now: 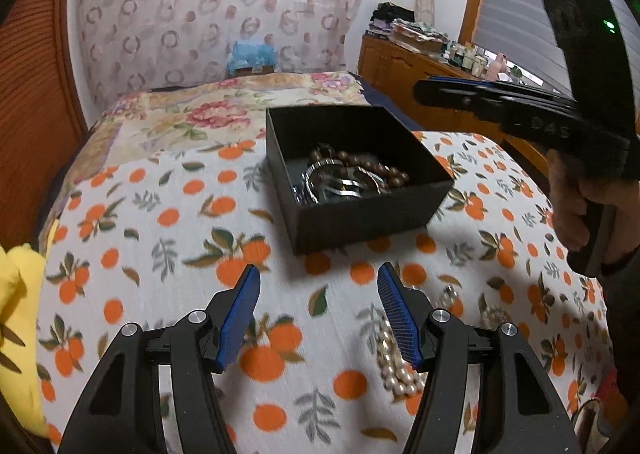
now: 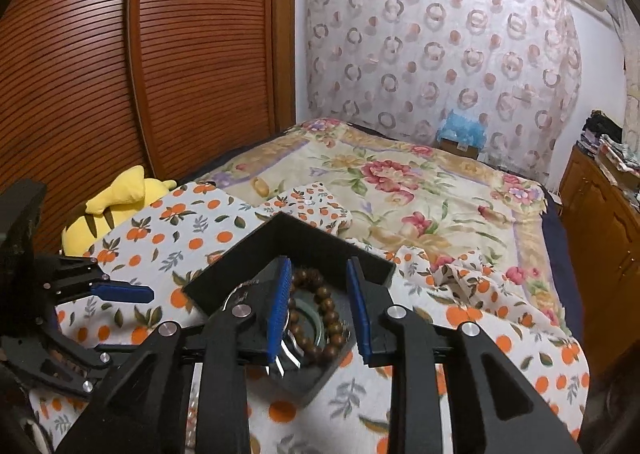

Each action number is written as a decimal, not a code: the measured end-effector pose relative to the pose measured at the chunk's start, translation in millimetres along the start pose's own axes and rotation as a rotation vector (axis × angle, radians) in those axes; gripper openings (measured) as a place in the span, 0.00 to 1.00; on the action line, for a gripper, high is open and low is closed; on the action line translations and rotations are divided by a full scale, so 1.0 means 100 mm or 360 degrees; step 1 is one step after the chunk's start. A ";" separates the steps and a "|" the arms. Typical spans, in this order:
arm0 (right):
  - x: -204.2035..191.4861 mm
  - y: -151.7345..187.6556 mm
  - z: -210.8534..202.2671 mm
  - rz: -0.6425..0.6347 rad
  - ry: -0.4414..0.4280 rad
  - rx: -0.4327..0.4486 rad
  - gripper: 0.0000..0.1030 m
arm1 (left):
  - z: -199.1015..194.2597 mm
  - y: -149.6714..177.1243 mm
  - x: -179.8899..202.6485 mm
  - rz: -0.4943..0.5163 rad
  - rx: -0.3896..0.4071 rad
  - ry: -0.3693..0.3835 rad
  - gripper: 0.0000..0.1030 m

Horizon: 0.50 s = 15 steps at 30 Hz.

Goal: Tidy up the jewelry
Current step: 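Move both open tools back to the pearl necklaces on the sheet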

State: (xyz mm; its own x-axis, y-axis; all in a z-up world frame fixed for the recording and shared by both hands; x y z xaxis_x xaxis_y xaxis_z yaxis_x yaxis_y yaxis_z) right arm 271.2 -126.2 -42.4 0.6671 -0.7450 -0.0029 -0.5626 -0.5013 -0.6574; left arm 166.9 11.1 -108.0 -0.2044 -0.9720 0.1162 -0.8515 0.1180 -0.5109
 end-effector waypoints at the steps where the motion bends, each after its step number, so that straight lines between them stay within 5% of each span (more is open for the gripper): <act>1: 0.00 0.05 -0.04 0.0002 0.0002 0.0000 0.30 | 0.00 0.03 0.01 0.0001 -0.0004 0.0004 0.57; 15: -0.10 0.94 -0.32 0.0024 0.0063 -0.0125 0.30 | -0.11 0.40 0.29 0.0058 -0.0001 0.0021 0.57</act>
State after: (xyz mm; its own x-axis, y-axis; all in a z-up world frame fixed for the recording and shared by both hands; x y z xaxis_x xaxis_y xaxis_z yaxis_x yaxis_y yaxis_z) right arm 196.1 -180.2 -80.3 0.6392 -0.7688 0.0187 -0.6100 -0.5217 -0.5964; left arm 121.7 -10.0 -115.3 -0.2414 -0.9643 0.1086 -0.8436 0.1533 -0.5146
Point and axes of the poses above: each gripper's, at about its wrist camera, not at the fingertips, and z roughly the way its jaws point, x to its right, y to its underside, the point moved 5 cm from there along z, roughly the way its jaws point, and after that the axes turned 13 degrees about -x, right-handed, at the moved point
